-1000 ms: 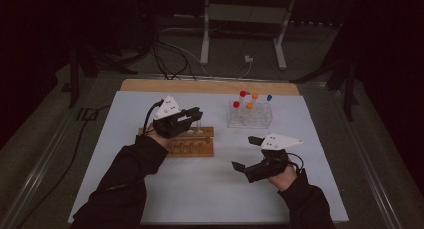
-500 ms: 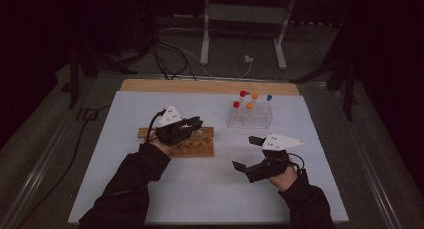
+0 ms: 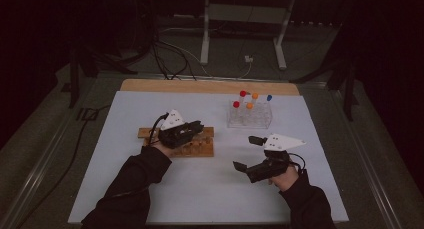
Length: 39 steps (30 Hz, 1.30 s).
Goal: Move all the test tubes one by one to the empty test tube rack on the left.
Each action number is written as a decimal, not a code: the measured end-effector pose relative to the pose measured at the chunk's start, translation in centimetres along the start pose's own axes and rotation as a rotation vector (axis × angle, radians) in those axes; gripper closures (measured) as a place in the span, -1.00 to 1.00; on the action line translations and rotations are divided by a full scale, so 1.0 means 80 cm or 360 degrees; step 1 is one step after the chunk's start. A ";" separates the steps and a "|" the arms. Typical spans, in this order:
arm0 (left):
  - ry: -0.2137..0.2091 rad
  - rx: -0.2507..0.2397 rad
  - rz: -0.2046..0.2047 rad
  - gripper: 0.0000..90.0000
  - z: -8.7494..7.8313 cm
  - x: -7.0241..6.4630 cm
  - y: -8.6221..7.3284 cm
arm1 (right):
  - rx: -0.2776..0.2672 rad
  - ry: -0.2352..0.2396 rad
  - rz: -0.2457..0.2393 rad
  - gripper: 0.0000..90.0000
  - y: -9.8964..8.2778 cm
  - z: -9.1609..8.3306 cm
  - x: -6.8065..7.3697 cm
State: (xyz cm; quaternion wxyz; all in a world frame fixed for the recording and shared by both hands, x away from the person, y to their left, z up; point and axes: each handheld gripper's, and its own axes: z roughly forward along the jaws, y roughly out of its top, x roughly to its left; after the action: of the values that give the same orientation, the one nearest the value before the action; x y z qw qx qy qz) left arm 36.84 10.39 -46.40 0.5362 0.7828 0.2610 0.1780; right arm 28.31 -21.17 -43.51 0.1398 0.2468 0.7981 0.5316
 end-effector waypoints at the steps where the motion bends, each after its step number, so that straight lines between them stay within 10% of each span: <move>1: -0.0004 0.0003 0.0005 0.72 0.000 0.000 0.000 | 0.0013 0.0001 -0.0011 -1.00 0.001 0.000 -0.001; 6: -0.0020 0.0019 0.0022 0.71 -0.001 0.002 0.002 | 0.0087 0.0101 0.0046 -1.00 0.004 0.002 -0.010; 9: -0.0077 0.0031 0.0010 0.65 -0.002 0.005 0.003 | 0.0064 0.0016 0.0030 -1.00 0.008 0.000 -0.009; 23: -0.0151 0.0040 0.0010 -0.80 -0.047 -0.010 0.030 | -0.0069 -0.0176 -0.0026 -1.00 0.034 -0.027 -0.032; 39: -0.0182 0.0018 -0.0022 -0.97 -0.135 -0.022 -0.011 | -0.0090 -0.0530 0.0104 -1.00 0.048 -0.029 -0.111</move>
State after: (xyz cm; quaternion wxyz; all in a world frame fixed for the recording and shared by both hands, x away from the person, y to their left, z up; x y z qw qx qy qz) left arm 29.25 17.64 -43.28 0.5470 0.7929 0.2362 0.1278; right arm 35.56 -26.62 -39.41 0.2596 0.3534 0.7401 0.5098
